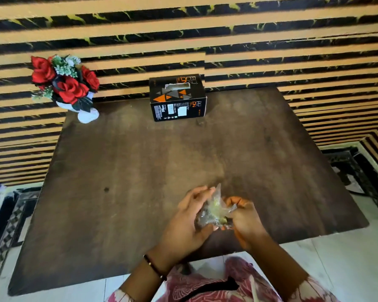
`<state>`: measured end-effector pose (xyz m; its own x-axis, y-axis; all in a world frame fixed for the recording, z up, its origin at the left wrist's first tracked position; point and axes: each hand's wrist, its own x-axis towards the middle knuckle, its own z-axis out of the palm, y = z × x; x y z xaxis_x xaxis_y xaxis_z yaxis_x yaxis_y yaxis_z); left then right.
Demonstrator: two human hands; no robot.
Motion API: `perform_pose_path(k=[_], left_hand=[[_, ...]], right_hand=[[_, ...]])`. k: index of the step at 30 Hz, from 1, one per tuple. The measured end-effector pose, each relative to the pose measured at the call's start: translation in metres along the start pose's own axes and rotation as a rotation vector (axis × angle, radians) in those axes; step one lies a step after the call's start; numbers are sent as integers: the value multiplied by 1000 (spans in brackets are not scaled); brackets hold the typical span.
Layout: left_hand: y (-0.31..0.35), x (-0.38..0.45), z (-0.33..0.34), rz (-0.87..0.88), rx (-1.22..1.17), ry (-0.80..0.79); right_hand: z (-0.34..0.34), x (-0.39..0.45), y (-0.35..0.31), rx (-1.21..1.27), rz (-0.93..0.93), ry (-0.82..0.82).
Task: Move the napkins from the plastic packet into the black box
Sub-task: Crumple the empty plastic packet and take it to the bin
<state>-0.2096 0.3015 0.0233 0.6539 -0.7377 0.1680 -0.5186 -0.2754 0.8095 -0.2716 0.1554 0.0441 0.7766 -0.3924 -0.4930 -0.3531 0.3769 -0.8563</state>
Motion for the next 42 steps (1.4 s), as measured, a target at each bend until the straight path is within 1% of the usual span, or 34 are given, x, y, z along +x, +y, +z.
perform_pose_path(k=[2,4,8,10,12,13,14,15,19,23,25,28,30,35,38,42], left_hand=[[9,2,10,12,14,-30],[22,4,24,-10,-3,-23],[55,14,60,-135,-138,9],[79,17,85,-180,-190,5],[97,19,105,-240,-266,-73],[108,19,123,-245,-288,-111],[115,19,137,-242,-302,-130],[125,18,155,-256,-315,-149],[163,14,214,-285,-400,-195],[204,16,265,-277,-476,-313],[222,21,284,-273,-522,-384],[242,31,306,-242,-489,-489],[253,41,321,-212,-443,-527],[266,72,360,-148,-365,-550],[268,100,388,-189,-393,-494],[263,151,423,-191,-392,-348]], right_hand=[[-14,-8,-1,4,10,-2],[-36,-19,-6,23,17,-25],[-94,-46,-10,180,-18,-197],[-139,-62,-7,125,-69,-300],[-175,-77,-6,51,-108,-379],[-196,-88,-5,34,-124,-387],[-210,-97,-3,20,-135,-367],[-226,-108,0,13,-149,-312],[-277,-135,17,43,-189,-34],[-332,-164,24,186,-216,190],[-357,-176,27,297,-228,262],[-388,-186,31,490,-215,336],[-406,-189,34,576,-203,374],[-445,-185,32,615,-184,426],[-472,-166,18,583,-188,431],[-512,-120,-18,541,-199,413]])
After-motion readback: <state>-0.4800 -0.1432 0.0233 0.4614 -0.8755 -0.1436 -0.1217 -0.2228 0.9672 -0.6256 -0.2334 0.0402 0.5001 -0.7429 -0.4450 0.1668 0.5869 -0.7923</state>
